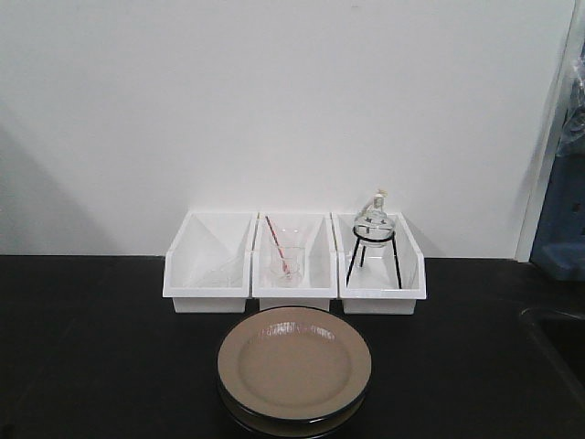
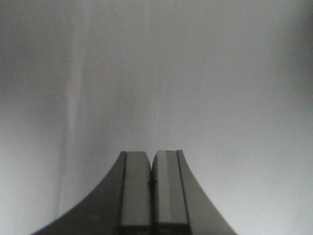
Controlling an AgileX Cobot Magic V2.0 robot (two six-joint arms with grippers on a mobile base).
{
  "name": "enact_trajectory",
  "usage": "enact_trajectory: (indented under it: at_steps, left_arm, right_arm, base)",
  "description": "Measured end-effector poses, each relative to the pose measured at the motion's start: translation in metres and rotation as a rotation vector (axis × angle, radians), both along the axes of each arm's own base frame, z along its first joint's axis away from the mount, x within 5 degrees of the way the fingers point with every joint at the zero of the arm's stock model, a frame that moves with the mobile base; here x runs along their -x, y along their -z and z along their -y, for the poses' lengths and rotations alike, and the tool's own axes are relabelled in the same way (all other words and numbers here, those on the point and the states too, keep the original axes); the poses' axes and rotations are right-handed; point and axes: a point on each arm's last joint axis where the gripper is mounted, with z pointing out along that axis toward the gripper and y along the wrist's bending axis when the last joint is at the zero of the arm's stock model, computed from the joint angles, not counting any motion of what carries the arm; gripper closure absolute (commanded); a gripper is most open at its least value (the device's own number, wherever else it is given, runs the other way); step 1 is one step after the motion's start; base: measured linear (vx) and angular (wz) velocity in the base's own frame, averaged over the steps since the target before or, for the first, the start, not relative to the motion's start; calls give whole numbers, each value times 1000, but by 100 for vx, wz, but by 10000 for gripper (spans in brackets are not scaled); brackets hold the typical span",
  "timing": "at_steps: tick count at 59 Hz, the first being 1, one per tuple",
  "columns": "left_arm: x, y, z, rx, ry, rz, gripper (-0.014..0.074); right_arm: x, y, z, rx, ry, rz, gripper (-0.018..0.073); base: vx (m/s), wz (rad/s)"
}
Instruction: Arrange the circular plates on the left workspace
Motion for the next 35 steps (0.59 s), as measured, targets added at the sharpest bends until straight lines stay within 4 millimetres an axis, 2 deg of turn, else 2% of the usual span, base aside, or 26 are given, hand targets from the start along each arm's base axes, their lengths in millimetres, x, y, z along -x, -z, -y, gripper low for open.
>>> enact_trajectory:
  at_steps: [8, 13, 26, 35]
  left_arm:
    - [21, -25, 12, -18, 41, 211, 596]
    - [47, -31, 23, -31, 96, 324, 596]
    - [111, -29, 34, 33, 183, 526, 596]
    - [133, -26, 32, 48, 199, 610, 596]
  right_arm:
    - [28, 11, 12, -4, 87, 81, 564]
    - [38, 18, 16, -1, 114, 111, 564]
    - [40, 28, 17, -1, 117, 101, 564]
    - [40, 28, 17, -32, 118, 94, 564]
  base:
    - [0, 0]
    - [0, 0]
    - [0, 0]
    - [0, 0]
